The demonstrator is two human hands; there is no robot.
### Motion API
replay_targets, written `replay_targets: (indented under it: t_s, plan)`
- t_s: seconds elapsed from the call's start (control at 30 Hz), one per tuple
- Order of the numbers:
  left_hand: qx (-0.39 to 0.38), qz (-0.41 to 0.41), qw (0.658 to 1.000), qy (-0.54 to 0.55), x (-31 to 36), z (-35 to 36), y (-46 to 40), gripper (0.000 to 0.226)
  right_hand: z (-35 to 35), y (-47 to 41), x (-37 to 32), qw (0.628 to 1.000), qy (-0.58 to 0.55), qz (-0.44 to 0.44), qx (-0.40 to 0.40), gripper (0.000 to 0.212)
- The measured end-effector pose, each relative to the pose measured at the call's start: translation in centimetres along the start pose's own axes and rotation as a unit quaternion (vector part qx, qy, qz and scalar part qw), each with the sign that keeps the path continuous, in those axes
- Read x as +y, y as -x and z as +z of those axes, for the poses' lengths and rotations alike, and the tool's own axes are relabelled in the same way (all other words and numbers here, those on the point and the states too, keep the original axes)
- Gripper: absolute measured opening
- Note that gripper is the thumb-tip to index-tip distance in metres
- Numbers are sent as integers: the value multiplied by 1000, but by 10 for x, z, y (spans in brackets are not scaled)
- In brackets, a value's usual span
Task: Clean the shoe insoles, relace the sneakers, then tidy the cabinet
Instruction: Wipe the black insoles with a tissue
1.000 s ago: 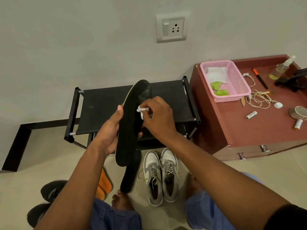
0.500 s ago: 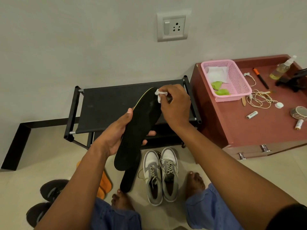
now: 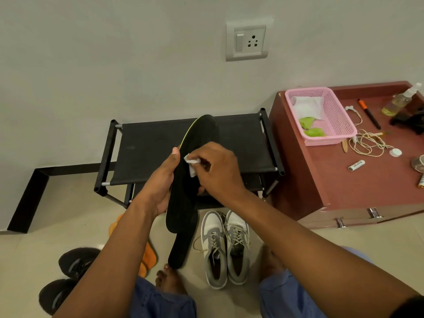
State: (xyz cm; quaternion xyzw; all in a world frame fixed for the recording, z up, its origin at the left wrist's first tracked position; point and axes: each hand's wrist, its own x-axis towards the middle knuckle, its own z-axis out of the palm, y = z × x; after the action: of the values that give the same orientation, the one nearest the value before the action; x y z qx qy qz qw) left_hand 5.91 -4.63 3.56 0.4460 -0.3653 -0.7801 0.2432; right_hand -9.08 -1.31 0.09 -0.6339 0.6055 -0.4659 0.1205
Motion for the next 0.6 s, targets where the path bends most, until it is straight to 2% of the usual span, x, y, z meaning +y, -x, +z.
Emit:
replay_targets:
  t_s: [0.13, 0.23, 0.43, 0.6]
  plan:
    - [36, 17, 999, 1, 0, -2, -2, 59, 9, 7, -11, 999, 9, -26, -32, 12]
    - [40, 18, 999, -2, 1, -3, -3, 59, 9, 6, -12, 999, 28, -28, -19, 12]
    - [5, 18, 1000, -2, 2, -1, -1, 56, -4, -4, -5, 997, 65, -13, 35, 11]
    - [-45, 7, 999, -1, -1, -4, -4, 57, -18, -17, 14, 991, 81, 52, 95, 13]
